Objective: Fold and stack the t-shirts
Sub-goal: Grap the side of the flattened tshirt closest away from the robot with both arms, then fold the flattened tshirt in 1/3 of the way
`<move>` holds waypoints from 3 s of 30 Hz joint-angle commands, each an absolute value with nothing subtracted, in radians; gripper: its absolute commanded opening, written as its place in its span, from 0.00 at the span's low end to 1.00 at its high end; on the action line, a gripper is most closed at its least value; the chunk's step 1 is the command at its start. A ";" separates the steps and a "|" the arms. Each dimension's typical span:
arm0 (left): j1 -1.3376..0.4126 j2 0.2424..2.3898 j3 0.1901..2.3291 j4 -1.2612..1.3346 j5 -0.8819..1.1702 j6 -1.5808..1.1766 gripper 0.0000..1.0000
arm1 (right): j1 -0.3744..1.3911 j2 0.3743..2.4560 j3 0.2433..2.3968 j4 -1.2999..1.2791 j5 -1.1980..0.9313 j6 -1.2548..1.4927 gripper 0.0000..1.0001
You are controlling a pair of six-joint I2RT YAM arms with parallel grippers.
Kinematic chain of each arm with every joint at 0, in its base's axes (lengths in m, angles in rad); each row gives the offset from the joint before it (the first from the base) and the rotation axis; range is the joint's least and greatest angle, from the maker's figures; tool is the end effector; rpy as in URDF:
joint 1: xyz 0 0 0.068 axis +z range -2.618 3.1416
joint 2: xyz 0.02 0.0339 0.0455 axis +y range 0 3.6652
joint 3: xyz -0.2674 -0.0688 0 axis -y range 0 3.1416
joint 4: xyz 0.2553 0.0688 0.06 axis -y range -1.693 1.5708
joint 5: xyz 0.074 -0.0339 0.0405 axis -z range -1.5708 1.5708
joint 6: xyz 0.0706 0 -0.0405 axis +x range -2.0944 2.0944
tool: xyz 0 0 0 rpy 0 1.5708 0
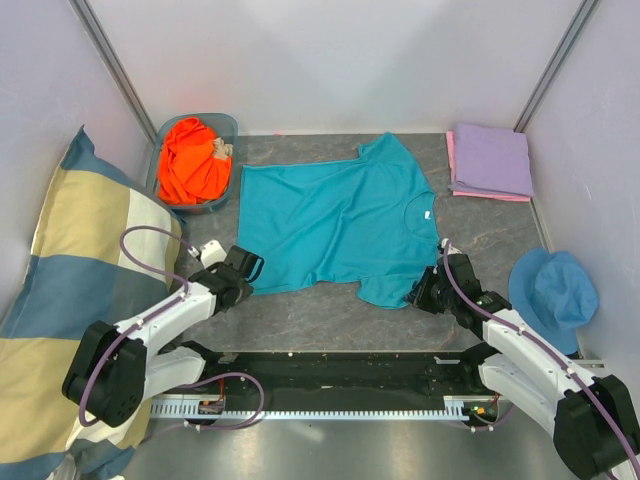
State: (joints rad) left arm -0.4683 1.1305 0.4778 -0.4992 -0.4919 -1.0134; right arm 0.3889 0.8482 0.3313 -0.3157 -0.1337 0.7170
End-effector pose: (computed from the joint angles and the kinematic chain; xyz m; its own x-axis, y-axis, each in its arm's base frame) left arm 0.1941 -0.0608 0.1236 -0.6234 -0.5230 -0.5813 -0.5720 0.8119 -0.1169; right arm 0.1738 0.0814 0.1336 -0.8174 0.3689 -0.4425 0.1039 0.8499 0.5165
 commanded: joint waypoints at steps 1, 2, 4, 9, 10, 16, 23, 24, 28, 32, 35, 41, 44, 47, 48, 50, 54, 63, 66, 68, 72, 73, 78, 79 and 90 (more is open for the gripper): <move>-0.462 1.141 0.492 -0.500 -0.497 -1.054 0.37 | 0.391 0.845 0.357 -0.313 -0.132 0.704 0.00; -0.462 1.146 0.494 -0.500 -0.495 -1.052 0.37 | 0.393 0.844 0.357 -0.313 -0.132 0.703 0.00; -0.462 1.161 0.499 -0.497 -0.492 -1.051 0.31 | 0.391 0.842 0.356 -0.313 -0.130 0.704 0.00; -0.462 1.177 0.503 -0.492 -0.485 -1.048 0.02 | 0.393 0.844 0.357 -0.314 -0.129 0.701 0.00; -0.462 1.175 0.503 -0.489 -0.483 -1.040 0.02 | 0.391 0.844 0.359 -0.314 -0.127 0.703 0.00; -0.462 1.111 0.535 -0.494 -0.491 -0.974 0.02 | 0.391 0.827 0.413 -0.372 -0.118 0.690 0.00; -0.460 1.025 0.617 -0.520 -0.483 -0.894 0.02 | 0.393 0.719 0.662 -0.599 -0.006 0.670 0.00; -0.460 1.020 0.624 -0.525 -0.483 -0.891 0.02 | 0.393 0.715 0.692 -0.629 0.042 0.661 0.00; -0.460 1.009 0.626 -0.534 -0.480 -0.884 0.02 | 0.393 0.690 0.810 -0.765 0.121 0.641 0.00; -0.460 0.985 0.606 -0.537 -0.463 -0.891 0.02 | 0.391 0.677 0.886 -0.840 0.163 0.638 0.00; -0.460 0.956 0.603 -0.554 -0.446 -0.900 0.02 | 0.393 0.654 0.907 -0.891 0.189 0.652 0.00; -0.460 0.853 0.607 -0.633 -0.403 -0.922 0.02 | 0.393 0.607 0.919 -0.969 0.204 0.669 0.00; -0.460 0.801 0.630 -0.681 -0.388 -0.931 0.02 | 0.393 0.595 0.910 -0.995 0.199 0.672 0.00; -0.460 0.752 0.664 -0.719 -0.400 -0.930 0.02 | 0.393 0.584 0.893 -1.005 0.196 0.676 0.00; -0.460 0.746 0.673 -0.726 -0.408 -0.925 0.02 | 0.393 0.583 0.887 -1.003 0.196 0.676 0.00; -0.460 0.749 0.698 -0.727 -0.413 -0.919 0.02 | 0.391 0.586 0.873 -0.999 0.201 0.677 0.00; -0.460 0.798 0.727 -0.700 -0.446 -0.904 0.02 | 0.393 0.621 0.854 -0.947 0.215 0.678 0.00; -0.459 1.020 0.814 -0.558 -0.520 -0.844 0.02 | 0.391 0.787 0.813 -0.758 0.209 0.669 0.00; -0.451 1.087 0.847 -0.512 -0.523 -0.836 0.02 | 0.393 0.843 0.816 -0.707 0.210 0.661 0.00; -0.442 1.138 0.864 -0.477 -0.522 -0.830 0.02 | 0.393 0.873 0.822 -0.677 0.224 0.654 0.00; -0.420 1.221 0.896 -0.433 -0.508 -0.825 0.02 | 0.390 0.960 0.853 -0.646 0.245 0.632 0.00; -0.417 1.235 0.905 -0.427 -0.506 -0.824 0.02 | 0.388 0.974 0.868 -0.641 0.252 0.626 0.00; -0.384 1.295 0.916 -0.391 -0.495 -0.816 0.02 | 0.367 1.067 0.908 -0.609 0.288 0.589 0.00; -0.379 1.298 0.911 -0.390 -0.492 -0.816 0.02 | 0.362 1.080 0.910 -0.604 0.290 0.583 0.00; -0.347 1.328 0.862 -0.359 -0.459 -0.824 0.02 | 0.281 1.224 0.991 -0.535 0.261 0.528 0.00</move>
State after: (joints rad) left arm -0.3519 1.3071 0.8757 -0.4053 -0.4603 -0.8429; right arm 0.2962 1.1950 0.9119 -0.5869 0.2520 0.5636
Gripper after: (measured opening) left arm 0.033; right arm 0.009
